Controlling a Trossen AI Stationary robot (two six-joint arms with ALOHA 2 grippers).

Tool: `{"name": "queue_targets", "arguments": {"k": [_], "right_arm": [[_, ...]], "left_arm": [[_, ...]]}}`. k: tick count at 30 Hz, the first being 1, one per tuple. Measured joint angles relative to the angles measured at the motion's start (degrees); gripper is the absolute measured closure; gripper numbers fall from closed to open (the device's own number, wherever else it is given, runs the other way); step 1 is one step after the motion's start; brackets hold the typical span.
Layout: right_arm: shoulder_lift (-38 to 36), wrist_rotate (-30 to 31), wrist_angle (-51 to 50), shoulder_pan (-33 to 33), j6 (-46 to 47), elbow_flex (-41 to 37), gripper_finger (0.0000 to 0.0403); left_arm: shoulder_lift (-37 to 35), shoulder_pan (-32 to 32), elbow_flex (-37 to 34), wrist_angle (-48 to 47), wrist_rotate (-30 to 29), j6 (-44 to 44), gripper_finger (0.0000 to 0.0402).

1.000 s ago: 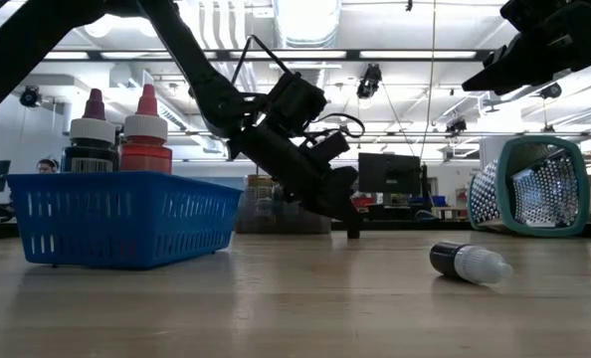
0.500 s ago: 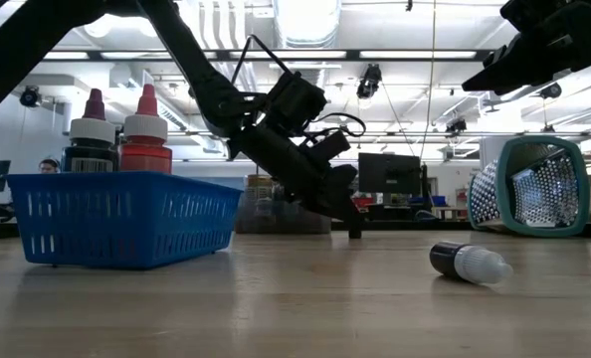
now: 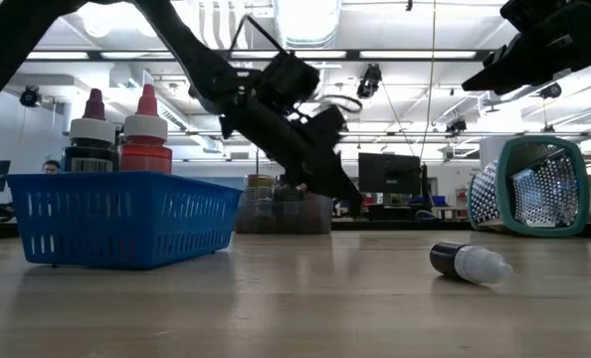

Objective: Pick & Place Kitchen Items
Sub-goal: Put the black food coloring bottle into the blue bin

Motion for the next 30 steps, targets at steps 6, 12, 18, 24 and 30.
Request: {"name": "queue_targets", "arguments": {"k": [6, 12, 18, 24, 30], "right_arm": [[0.02, 0.0, -0.07, 0.01, -0.01, 0.0, 0.0394], [0.02, 0.0, -0.09, 0.02, 0.11, 0.0, 0.0394], [0.02, 0.0, -0.08, 0.02, 0.22, 0.0, 0.0394], [0.02, 0.0, -0.08, 0.02, 0.16, 0.0, 0.0394], [0.02, 0.0, -0.09, 0.02, 0.24, 0.0, 0.0394]], "left_arm": [[-4.8, -0.25, -3.77, 0.46, 5.59, 1.35, 0.0313], [-13.95, -0.81, -11.34, -0.39, 6.24, 3.09, 0.0314], [-27.28, -1.64, -21.06, -1.34, 7.42, 3.96, 0.0314], [-42.6, -1.77, -30.27, -3.74, 7.4, 3.29, 0.0314], [-55.79, -1.77, -37.17, -5.64, 7.38, 3.16, 0.0314]]}}
